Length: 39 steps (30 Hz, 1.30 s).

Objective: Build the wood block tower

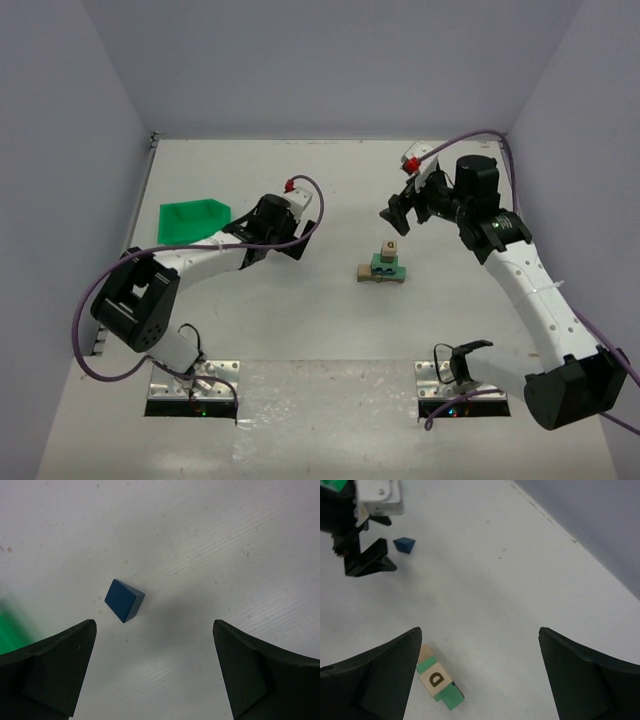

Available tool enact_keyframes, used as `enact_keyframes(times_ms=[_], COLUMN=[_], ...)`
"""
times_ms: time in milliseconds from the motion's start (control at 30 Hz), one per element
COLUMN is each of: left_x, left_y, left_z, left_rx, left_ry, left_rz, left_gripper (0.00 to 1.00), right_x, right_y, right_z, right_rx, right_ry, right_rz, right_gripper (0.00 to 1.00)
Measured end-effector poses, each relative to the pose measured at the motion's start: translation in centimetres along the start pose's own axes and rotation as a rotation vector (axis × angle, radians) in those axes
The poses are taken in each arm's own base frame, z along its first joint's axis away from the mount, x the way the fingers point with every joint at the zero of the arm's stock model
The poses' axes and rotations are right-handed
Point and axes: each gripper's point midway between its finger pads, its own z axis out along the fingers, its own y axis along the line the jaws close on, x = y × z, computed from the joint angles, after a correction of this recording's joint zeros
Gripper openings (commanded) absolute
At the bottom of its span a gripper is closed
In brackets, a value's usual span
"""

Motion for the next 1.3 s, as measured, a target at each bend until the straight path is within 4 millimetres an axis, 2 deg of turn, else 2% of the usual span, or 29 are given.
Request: enact_keyframes(times_ms=[100, 167, 267, 333, 500, 633, 700, 733, 833, 1000, 1200, 1300], left_x=[1.3, 1.8, 2.0, 1.8, 1.4, 1.5, 1.5, 1.5, 1.6, 2.0, 2.1, 2.2], left_y=[1.0, 1.8, 2.7, 2.6, 2.2, 2.0, 2.0, 1.9, 1.8, 1.9, 2.3, 2.4], left_z=[1.0, 1.5, 1.9, 2.1, 2.8, 3.4, 3.7, 3.9, 4.3, 4.5, 4.5, 4.5], left_rx=[0.025, 0.028, 0.027, 0.038, 0.064, 0.079, 0.083, 0.085, 0.089, 0.086, 0.064, 0.057], left_ry=[0.04, 0.06, 0.07, 0.066, 0.065, 0.076, 0.081, 0.084, 0.093, 0.108, 0.116, 0.119], left_rz=[-0.005, -0.014, -0.017, -0.004, 0.024, 0.04, 0.048, 0.05, 0.048, 0.049, 0.049, 0.047], left_gripper=[1.0, 1.0, 1.0, 0.99, 0.91, 0.74, 0.61, 0.61, 0.46, 0.42, 0.26, 0.22], right_x=[0.4, 1.4, 4.0, 6.1, 11.0, 13.4, 14.0, 14.3, 14.7, 14.6, 14.5, 14.5], right_y=[-2.6, -4.1, -5.8, -6.4, -7.8, -8.7, -9.4, -9.7, -10.4, -10.2, -10.2, -10.1], right_z=[0.4, 0.7, 0.9, 0.6, -1.2, -3.1, -4.2, -4.6, -5.4, -5.2, -5.1, -5.1], right_rx=[0.154, 0.253, 0.379, 0.447, 0.585, 0.67, 0.713, 0.732, 0.769, 0.761, 0.757, 0.755], right_ry=[0.017, 0.043, 0.094, 0.124, 0.18, 0.179, 0.162, 0.154, 0.136, 0.126, 0.124, 0.124], right_rz=[0.134, 0.231, 0.368, 0.455, 0.646, 0.776, 0.829, 0.85, 0.894, 0.915, 0.921, 0.921], right_gripper=[0.99, 0.99, 0.99, 0.99, 0.99, 0.99, 0.99, 0.99, 0.99, 0.99, 0.99, 0.99])
